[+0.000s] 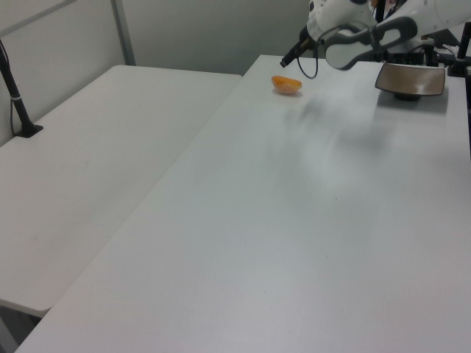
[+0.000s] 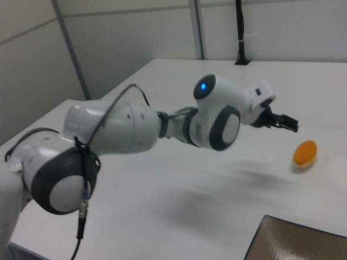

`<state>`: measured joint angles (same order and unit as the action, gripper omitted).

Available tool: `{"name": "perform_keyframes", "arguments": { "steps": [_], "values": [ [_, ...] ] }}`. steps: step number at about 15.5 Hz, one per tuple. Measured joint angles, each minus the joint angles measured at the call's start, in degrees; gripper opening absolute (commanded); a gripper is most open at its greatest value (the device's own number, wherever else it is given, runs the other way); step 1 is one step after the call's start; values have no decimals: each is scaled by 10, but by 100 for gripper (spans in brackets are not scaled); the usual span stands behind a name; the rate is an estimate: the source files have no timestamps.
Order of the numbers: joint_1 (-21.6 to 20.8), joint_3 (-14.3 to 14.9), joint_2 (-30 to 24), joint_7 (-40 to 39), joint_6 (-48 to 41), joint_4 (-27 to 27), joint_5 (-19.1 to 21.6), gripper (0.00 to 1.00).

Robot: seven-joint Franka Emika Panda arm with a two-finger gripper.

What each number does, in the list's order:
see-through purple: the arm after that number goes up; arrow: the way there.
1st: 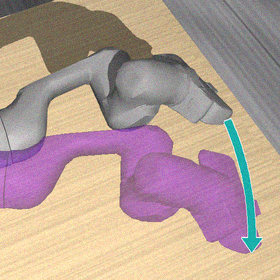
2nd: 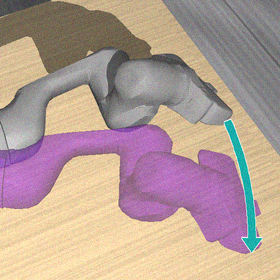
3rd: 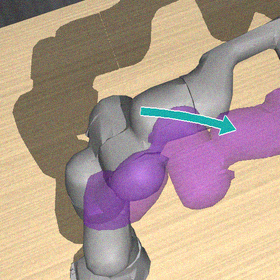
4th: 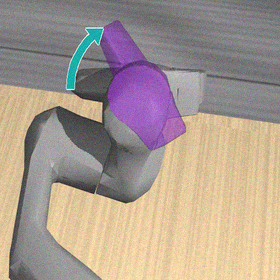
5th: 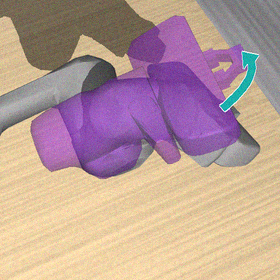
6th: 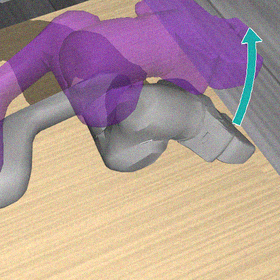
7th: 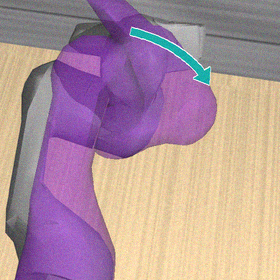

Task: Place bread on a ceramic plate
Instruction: 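Move the open gripper toward the orange bread roll and lower it, then close the gripper around the orange bread roll and lift it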

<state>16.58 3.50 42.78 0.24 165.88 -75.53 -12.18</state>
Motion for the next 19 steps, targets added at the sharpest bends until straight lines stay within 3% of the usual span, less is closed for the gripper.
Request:
{"name": "perform_keyframes", "arguments": {
  "steps": [5, 13, 17, 19],
  "values": [
    [25, 0, 80, -8, 55, 41, -16, 100],
    [32, 0, 128, -18, 62, 75, -16, 99],
    [33, 0, 140, -20, 75, 78, -16, 56],
    [33, 0, 144, -20, 87, 78, -16, 44]
  ]
}}
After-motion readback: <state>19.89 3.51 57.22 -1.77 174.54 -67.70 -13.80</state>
